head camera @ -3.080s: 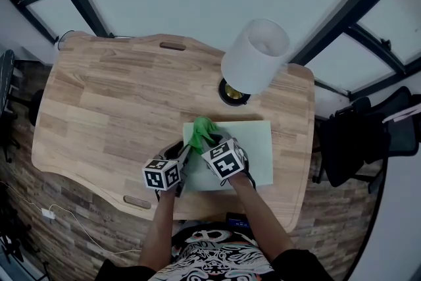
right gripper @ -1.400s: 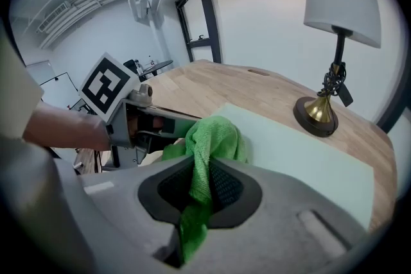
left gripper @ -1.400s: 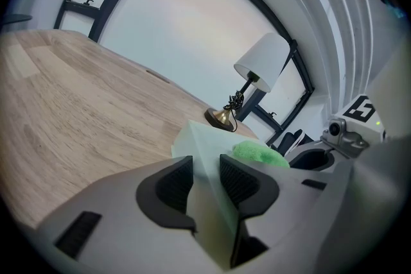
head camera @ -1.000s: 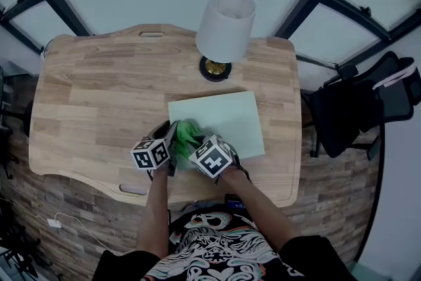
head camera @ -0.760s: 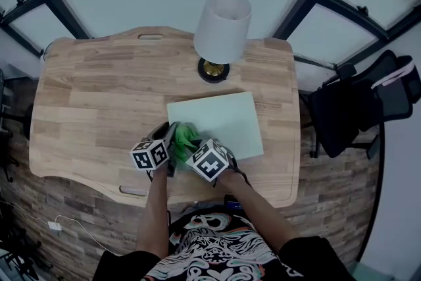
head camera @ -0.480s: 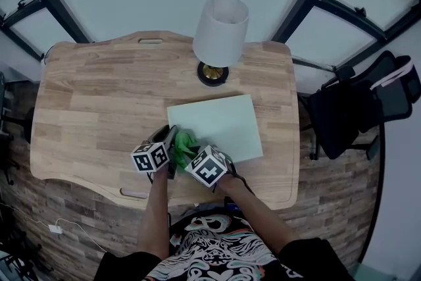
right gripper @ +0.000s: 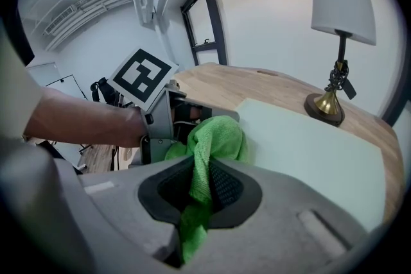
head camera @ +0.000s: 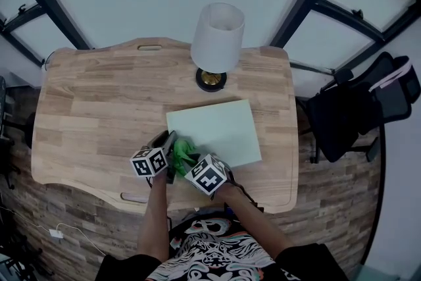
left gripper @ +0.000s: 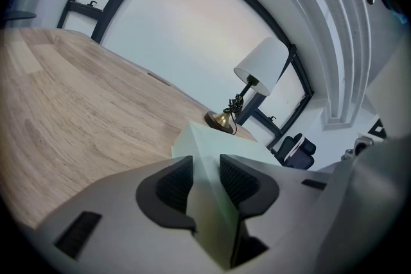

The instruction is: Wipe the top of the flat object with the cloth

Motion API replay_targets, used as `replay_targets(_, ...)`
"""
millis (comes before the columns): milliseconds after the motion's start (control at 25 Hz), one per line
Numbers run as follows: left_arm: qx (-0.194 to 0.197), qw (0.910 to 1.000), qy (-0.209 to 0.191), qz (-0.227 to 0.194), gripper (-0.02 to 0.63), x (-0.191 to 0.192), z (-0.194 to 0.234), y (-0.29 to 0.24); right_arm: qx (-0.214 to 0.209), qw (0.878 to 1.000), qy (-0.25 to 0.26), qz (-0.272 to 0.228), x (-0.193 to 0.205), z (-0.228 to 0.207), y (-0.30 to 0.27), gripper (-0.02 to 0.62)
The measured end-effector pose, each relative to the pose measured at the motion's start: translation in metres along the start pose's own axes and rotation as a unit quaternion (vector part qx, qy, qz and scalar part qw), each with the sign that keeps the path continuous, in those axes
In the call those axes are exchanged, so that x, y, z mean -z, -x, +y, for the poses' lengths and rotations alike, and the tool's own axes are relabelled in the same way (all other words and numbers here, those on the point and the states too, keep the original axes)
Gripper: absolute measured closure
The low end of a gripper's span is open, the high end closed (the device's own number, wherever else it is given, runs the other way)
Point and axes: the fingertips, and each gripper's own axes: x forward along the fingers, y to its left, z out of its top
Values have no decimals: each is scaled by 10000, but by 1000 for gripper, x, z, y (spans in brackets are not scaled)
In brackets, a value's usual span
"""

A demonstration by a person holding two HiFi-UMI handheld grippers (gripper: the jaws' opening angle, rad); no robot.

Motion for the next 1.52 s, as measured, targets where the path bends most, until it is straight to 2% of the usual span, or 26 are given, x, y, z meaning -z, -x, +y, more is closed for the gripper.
replay_targets(280,-46,10000,-39,1,476,1,1,0,-7,9998,-183,-57,1,-6,3,558)
replay_targets(640,-106,9999,-55,-3,476,1,1,0,185,9988,-436,-113,15,-30,12,558)
replay_targets(1520,-221,9996,-170,30,476,0,2,1,1093,9848,-1288,-406,49,-101,63,558)
